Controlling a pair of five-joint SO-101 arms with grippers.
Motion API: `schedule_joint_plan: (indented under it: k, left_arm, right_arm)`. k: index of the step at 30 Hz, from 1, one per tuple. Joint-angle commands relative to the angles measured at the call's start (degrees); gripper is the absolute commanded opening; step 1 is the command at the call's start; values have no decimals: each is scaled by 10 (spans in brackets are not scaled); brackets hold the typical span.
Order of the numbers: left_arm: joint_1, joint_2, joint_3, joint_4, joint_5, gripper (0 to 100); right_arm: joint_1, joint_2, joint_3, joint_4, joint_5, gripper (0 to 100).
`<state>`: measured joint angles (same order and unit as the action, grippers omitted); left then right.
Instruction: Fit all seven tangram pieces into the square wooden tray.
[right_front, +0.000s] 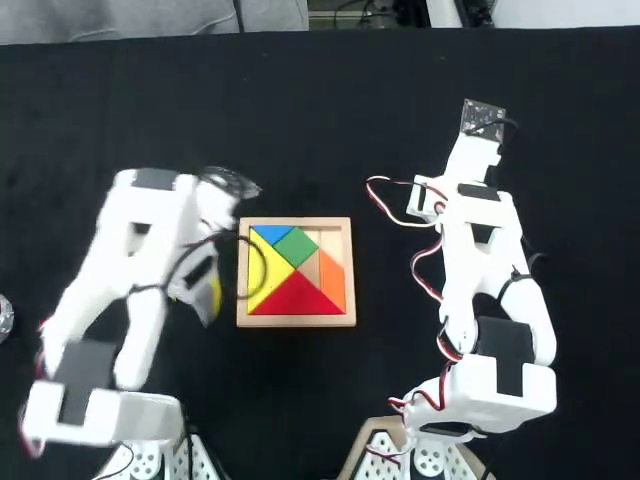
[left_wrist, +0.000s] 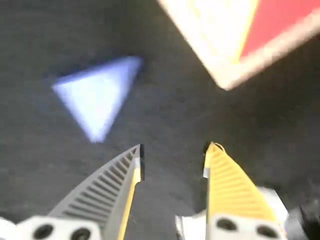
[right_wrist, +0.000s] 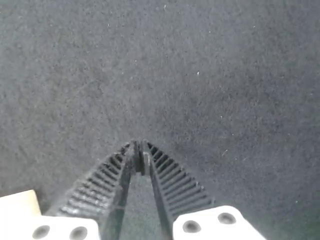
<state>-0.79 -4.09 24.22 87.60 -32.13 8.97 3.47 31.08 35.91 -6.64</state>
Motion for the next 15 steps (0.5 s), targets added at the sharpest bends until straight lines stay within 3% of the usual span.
schedule_joint_plan:
  k: [1, 4, 7, 11, 15]
  left_arm:
    - [-102, -127, 18, -129, -92, 213]
    - [-102, -143, 84, -205, -209, 215]
    - [-73, -143, 138, -229, -201, 236]
    - [-76, -143, 182, -276, -185, 340]
    - [-80, -143, 211, -343, -225, 360]
  right_arm:
    - [-10, -33, -7, -10, 8, 11]
    - [-10, -33, -7, -10, 8, 11]
    - [-10, -33, -7, -10, 8, 11]
    - [-11, -33, -7, -10, 9, 11]
    - [-11, -33, -7, -10, 9, 11]
